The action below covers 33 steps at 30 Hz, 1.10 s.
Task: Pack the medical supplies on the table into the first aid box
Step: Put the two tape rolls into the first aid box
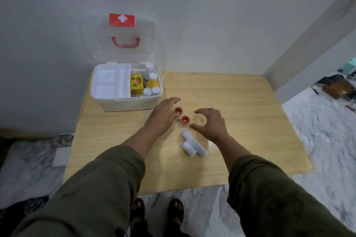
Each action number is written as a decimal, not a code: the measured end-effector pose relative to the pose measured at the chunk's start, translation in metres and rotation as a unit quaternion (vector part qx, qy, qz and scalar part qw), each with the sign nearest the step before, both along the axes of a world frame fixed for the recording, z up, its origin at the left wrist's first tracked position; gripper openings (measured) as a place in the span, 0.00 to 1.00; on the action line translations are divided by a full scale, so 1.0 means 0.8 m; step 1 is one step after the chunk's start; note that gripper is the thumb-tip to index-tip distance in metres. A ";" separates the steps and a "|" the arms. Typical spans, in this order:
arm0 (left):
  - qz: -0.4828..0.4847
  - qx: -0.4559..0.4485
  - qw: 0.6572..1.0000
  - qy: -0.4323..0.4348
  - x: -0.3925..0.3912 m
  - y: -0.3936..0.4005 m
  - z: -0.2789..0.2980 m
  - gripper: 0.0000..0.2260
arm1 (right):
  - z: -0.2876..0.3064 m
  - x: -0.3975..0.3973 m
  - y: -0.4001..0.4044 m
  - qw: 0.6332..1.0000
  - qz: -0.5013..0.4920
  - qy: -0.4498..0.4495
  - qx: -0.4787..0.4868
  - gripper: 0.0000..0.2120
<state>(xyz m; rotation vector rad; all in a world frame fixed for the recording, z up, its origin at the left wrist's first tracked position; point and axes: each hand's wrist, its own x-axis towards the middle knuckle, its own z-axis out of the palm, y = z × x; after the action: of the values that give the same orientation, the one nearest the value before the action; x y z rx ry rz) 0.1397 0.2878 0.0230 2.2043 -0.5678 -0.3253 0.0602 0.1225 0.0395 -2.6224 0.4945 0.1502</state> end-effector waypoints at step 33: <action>0.045 0.020 0.998 -0.037 0.014 -0.091 0.046 0.18 | 0.040 0.043 -0.093 0.991 0.029 -0.127 0.029 0.17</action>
<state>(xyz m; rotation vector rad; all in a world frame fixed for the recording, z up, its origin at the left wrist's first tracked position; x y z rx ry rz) 0.1508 0.2147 0.0600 2.2800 -0.5053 -0.2101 0.0945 0.0480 0.0715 -2.5509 0.3210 -0.1480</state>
